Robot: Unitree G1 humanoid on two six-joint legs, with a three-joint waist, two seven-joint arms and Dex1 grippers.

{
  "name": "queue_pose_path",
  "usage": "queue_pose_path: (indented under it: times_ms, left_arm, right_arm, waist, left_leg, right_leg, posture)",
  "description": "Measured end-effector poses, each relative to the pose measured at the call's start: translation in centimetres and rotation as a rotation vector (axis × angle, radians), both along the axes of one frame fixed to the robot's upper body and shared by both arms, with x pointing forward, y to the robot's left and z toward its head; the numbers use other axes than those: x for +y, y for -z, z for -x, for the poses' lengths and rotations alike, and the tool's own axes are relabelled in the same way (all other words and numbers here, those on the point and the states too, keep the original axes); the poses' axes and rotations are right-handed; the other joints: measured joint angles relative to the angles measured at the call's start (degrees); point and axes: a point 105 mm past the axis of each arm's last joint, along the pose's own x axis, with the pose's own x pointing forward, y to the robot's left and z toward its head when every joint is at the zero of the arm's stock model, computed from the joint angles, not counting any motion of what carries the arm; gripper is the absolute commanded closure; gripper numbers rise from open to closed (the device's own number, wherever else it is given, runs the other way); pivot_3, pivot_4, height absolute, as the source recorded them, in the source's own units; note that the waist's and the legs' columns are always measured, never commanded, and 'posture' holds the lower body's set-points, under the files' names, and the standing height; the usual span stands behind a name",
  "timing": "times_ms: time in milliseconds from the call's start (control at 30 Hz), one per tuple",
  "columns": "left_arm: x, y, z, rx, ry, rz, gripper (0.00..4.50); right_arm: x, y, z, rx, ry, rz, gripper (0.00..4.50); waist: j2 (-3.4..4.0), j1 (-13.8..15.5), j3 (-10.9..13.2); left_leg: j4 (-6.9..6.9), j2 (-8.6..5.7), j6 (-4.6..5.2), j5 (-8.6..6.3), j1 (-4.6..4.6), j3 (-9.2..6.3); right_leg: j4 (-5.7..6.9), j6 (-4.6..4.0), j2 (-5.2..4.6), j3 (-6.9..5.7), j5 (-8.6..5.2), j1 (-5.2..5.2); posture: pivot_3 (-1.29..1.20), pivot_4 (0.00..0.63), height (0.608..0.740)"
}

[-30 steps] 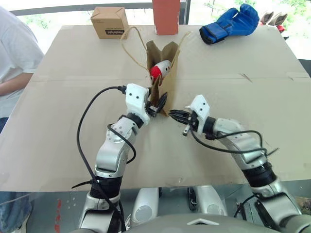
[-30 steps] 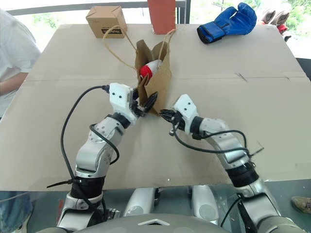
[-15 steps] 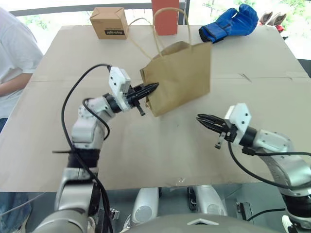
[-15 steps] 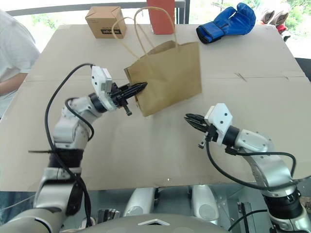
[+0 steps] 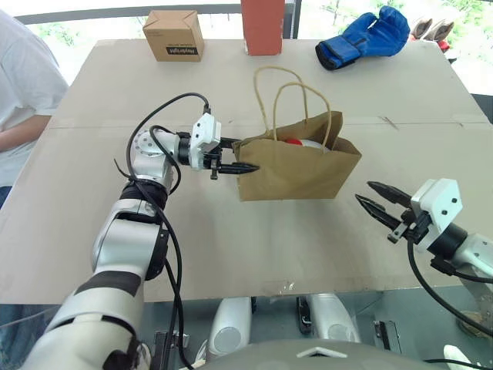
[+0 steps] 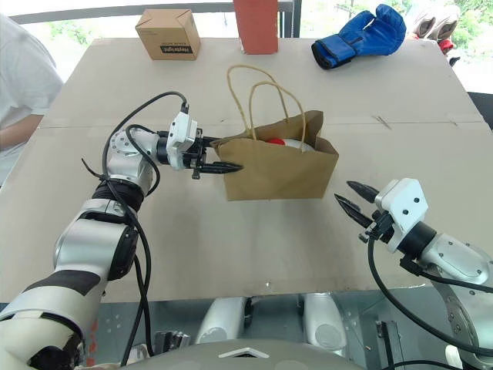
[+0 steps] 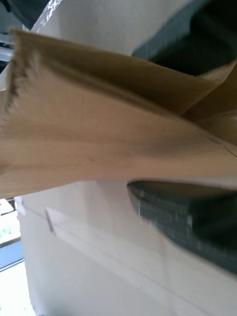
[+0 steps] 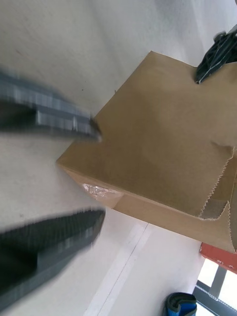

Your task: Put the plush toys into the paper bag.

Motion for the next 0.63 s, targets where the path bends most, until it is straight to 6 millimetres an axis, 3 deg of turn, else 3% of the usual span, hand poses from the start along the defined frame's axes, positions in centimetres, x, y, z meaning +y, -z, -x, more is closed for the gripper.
queue_pose_path:
  times_ms: [33,100,233,333,400,500,567,633]
  left_arm:
    - [0.4,-0.2,0.1,0.008,-0.012,0.011,0.0]
    - [2.4,-0.2,0.6,0.044,-0.078,0.042,0.0]
    - [6.4,1.4,3.4,0.185,-0.285,0.08,0.0]
    - [7.8,3.0,6.4,0.32,-0.409,0.118,0.0]
    - [8.1,3.3,7.4,0.358,-0.458,0.135,0.0]
    - [8.4,3.4,10.6,0.406,-0.569,0.179,0.0]
    - [8.1,4.8,13.2,0.461,-0.632,0.193,0.0]
    - [7.8,5.4,13.7,0.485,-0.657,0.223,0.0]
  right_arm:
    - [-0.1,0.0,0.1,0.003,-0.011,0.006,0.7]
    - [-0.6,-0.1,0.2,0.006,-0.035,0.029,0.1]
    - [-3.2,0.0,0.5,0.024,-0.027,0.057,0.1]
    - [-5.0,0.1,1.0,0.041,-0.023,0.066,0.1]
    - [-5.3,0.0,1.2,0.039,-0.028,0.068,0.1]
    - [-7.1,0.2,1.8,0.062,-0.026,0.099,0.1]
    - [-8.9,0.8,2.1,0.102,0.016,0.111,0.1]
    - [-9.2,0.9,2.1,0.109,0.017,0.108,0.1]
  waist:
    - [0.0,-0.1,0.0]
    - [0.02,-0.8,0.0]
    - [0.07,-1.4,0.0]
    - [0.07,-1.0,0.0]
    - [0.08,-0.8,0.0]
    - [0.1,0.1,0.0]
    - [0.1,0.3,0.0]
    - [0.11,0.6,0.0]
  left_leg:
    - [0.0,0.0,0.0,0.0,0.0,0.0]
    - [-0.01,0.05,0.05,-0.03,0.06,0.06]
    - [-0.1,0.37,0.05,-0.04,0.11,0.08]
    - [-0.11,0.46,0.05,-0.04,0.2,0.12]
    - [-0.08,0.5,0.04,-0.04,0.2,0.14]
    - [-0.01,0.61,0.03,-0.05,0.36,0.27]
    - [-0.21,0.53,0.1,-0.11,0.91,0.64]
    - [-0.2,0.65,0.09,-0.12,0.9,0.83]
  right_leg:
    - [0.0,-0.01,0.0,0.0,0.01,0.0]
    - [0.04,-0.08,0.0,0.08,0.04,0.0]
    - [0.04,-0.09,0.0,0.1,0.04,0.01]
    - [0.02,-0.11,-0.04,0.09,0.03,0.08]
    - [0.01,-0.12,-0.04,0.08,0.03,0.08]
    - [-0.07,-0.3,-0.34,0.18,-0.1,0.24]
    - [-0.21,-0.28,-0.77,0.3,-0.14,0.7]
    - [-0.21,-0.13,-0.98,0.17,-0.24,0.79]
  posture:
    - [0.0,0.15,0.74]
    - [0.0,0.15,0.74]
    - [0.0,0.15,0.74]
    - [0.0,0.15,0.74]
    - [0.0,0.15,0.74]
    - [0.0,0.15,0.74]
    - [0.0,0.15,0.74]
    - [0.0,0.15,0.74]
